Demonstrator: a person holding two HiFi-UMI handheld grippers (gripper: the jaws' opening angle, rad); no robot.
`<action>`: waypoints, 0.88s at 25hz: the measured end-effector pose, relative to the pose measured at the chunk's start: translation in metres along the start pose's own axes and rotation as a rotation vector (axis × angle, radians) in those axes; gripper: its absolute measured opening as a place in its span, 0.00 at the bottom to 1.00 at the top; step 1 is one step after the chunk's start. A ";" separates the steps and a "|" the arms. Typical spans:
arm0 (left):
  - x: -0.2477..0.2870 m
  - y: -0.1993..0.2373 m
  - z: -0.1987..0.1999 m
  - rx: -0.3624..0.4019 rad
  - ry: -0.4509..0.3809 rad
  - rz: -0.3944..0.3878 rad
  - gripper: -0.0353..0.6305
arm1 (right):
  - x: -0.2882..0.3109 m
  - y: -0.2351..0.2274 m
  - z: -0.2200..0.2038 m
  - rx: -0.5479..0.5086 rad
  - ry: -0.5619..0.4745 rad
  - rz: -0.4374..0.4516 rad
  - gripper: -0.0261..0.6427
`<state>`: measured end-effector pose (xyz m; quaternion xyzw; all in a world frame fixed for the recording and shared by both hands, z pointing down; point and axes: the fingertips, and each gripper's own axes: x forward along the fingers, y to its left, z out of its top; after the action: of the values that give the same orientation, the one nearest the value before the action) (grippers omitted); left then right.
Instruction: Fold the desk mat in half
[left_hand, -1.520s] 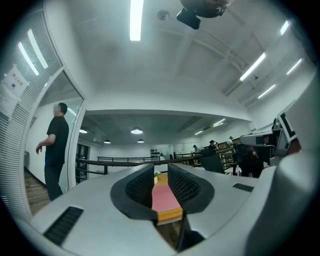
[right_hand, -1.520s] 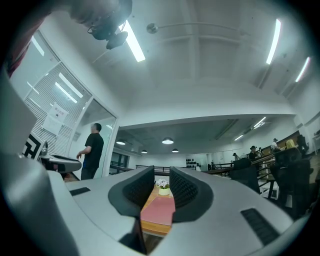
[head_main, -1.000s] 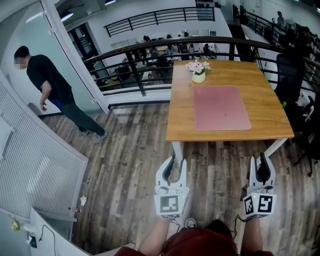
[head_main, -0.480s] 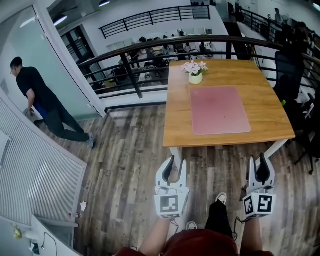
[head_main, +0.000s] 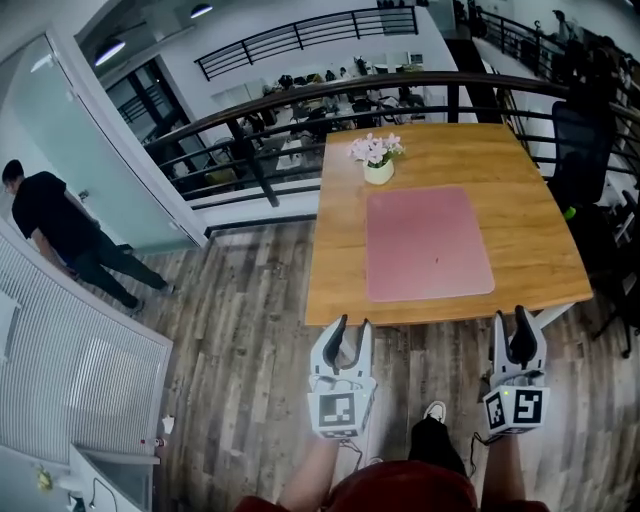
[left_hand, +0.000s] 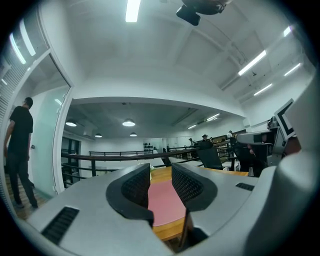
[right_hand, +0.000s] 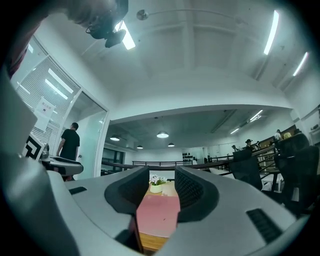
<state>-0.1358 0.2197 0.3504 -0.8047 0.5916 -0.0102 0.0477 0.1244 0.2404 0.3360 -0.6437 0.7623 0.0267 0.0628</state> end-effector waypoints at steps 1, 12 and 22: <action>0.012 -0.004 0.001 0.000 0.000 0.002 0.27 | 0.010 -0.010 -0.001 0.004 0.004 0.000 0.29; 0.132 -0.046 0.005 0.038 0.044 0.040 0.27 | 0.107 -0.104 -0.008 0.030 0.021 0.057 0.30; 0.181 -0.066 -0.003 0.075 0.096 0.101 0.29 | 0.158 -0.150 -0.025 0.051 0.027 0.139 0.30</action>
<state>-0.0184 0.0661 0.3517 -0.7702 0.6321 -0.0685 0.0499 0.2451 0.0574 0.3465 -0.5878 0.8062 0.0030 0.0667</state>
